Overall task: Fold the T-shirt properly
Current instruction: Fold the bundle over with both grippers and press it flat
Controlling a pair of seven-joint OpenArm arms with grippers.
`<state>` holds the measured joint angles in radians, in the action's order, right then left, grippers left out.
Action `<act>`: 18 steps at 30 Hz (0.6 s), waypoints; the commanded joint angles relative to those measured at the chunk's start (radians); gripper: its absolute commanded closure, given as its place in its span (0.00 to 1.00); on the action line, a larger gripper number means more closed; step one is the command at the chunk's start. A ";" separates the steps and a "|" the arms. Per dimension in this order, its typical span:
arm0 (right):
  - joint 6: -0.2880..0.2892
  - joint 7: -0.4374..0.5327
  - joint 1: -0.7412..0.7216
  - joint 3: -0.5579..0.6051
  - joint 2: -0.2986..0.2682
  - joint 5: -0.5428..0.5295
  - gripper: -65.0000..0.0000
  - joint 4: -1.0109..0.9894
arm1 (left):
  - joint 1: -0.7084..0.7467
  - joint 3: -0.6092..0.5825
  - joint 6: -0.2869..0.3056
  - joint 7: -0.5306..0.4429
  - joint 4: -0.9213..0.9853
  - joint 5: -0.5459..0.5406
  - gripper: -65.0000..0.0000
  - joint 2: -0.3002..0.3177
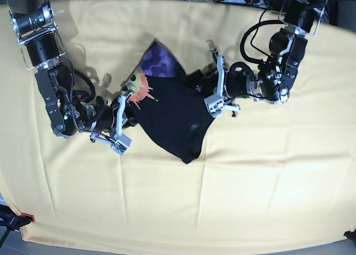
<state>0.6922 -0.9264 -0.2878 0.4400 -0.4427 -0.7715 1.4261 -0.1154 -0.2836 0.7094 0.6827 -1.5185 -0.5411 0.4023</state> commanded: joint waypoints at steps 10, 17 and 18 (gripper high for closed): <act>-0.069 -0.010 0.254 -0.176 0.001 -0.010 1.00 0.216 | -0.175 0.009 -0.029 -0.352 0.249 0.202 1.00 -0.017; -0.100 0.000 0.430 -0.339 0.116 0.031 1.00 0.409 | -0.247 0.009 -0.016 -0.320 0.296 0.178 1.00 -0.055; -0.113 0.011 0.444 -0.357 0.134 0.044 1.00 0.425 | -0.254 0.009 -0.011 -0.288 0.292 0.159 1.00 -0.053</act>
<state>0.5785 -0.9398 0.1715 0.0910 -0.2974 -0.7116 1.8320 -0.3416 -0.2810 0.6945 0.4103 -1.2110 -0.3786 0.3386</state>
